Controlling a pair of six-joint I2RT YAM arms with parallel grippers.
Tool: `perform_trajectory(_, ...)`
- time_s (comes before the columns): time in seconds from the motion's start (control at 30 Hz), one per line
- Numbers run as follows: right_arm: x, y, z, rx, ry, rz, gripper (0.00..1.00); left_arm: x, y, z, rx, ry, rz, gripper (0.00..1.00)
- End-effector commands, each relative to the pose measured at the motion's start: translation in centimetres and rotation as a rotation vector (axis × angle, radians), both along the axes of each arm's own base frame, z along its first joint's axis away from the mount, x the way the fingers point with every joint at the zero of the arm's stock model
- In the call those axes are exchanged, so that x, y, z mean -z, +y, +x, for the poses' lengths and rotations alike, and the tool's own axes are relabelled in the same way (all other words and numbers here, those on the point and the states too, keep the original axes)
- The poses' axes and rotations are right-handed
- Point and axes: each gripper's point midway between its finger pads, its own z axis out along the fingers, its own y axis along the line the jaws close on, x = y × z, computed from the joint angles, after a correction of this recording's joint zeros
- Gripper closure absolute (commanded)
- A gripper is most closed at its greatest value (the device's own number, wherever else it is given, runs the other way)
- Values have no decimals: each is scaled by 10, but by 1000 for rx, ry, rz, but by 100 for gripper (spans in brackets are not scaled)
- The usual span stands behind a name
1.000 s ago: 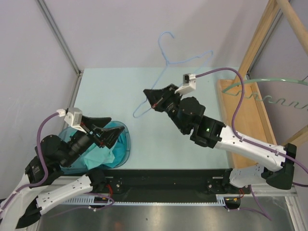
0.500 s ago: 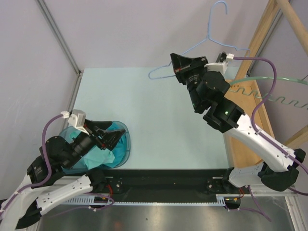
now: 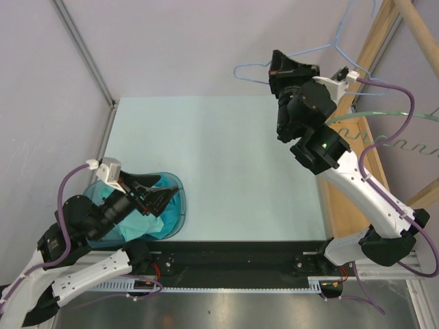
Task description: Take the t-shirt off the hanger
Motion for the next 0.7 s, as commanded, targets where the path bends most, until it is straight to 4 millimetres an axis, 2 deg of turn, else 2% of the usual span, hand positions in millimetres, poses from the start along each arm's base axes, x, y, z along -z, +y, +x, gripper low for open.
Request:
perform_trajectory(0.0,-40,-60,-11,174,-73,152,100,-8,0,-8,30,6,-38,15)
perform_trajectory(0.33,-41,-135,-30,347,-83,253,100,-5,-5,-9,50,22,-32,15)
perform_trajectory(0.5,-38,-158,-40,395,-73,285,100,-4,-9,-9,61,30,-34,15)
perform_trajectory(0.67,-28,-172,-41,414,-50,320,100,-3,-10,-10,70,34,-36,15)
